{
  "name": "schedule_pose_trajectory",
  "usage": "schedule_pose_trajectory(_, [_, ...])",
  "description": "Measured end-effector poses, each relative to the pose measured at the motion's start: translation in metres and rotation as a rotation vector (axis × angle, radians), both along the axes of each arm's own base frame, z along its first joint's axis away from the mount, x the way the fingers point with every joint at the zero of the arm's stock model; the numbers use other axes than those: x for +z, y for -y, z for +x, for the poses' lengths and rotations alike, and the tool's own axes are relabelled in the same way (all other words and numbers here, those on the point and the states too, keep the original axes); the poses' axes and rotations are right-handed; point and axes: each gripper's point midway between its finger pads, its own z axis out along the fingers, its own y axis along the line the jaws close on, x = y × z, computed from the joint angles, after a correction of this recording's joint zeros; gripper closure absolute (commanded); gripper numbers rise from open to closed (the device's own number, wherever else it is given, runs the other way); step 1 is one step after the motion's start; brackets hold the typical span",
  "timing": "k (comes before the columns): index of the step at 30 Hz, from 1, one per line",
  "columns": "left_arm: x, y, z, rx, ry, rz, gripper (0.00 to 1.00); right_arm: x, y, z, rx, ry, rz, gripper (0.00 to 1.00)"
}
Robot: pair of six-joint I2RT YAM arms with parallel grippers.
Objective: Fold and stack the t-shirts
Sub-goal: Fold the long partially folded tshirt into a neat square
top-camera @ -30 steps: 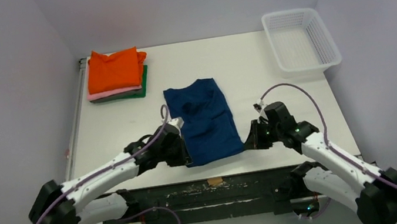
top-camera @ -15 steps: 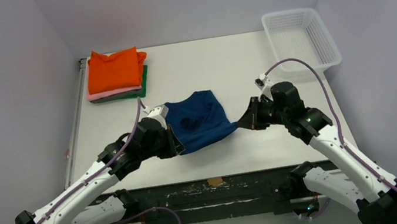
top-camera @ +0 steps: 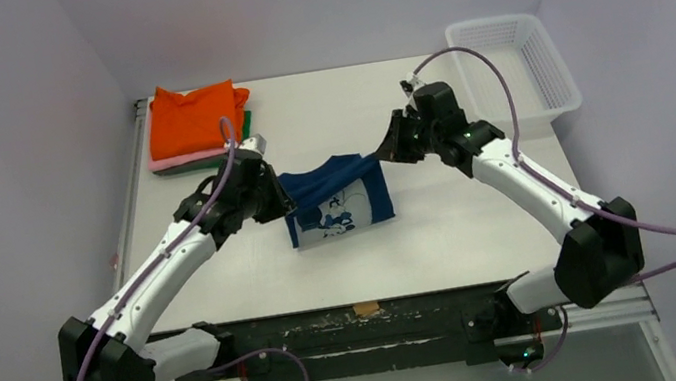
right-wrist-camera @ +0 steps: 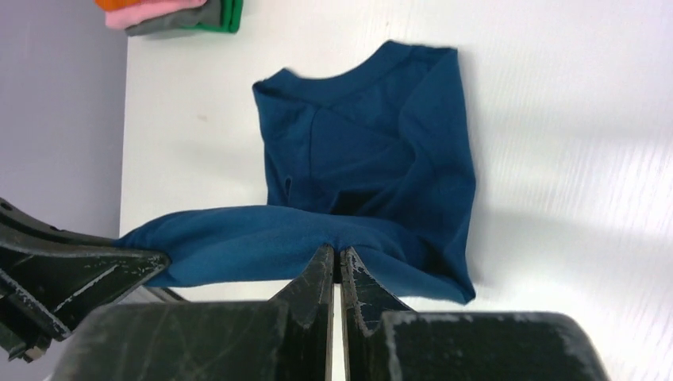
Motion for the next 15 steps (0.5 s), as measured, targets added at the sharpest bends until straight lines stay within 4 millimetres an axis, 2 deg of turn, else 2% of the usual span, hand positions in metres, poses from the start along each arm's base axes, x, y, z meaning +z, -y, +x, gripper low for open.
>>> schedule_pose_trajectory(6, [-0.013, -0.004, 0.034, 0.018, -0.045, 0.036, 1.00, -0.014, -0.008, 0.040, -0.016, -0.016, -0.035, 1.00])
schedule_pose_trajectory(15, [-0.032, -0.012, 0.082, 0.065, -0.107, 0.064, 1.00, -0.050, -0.017, 0.097, -0.029, -0.052, -0.072, 1.00])
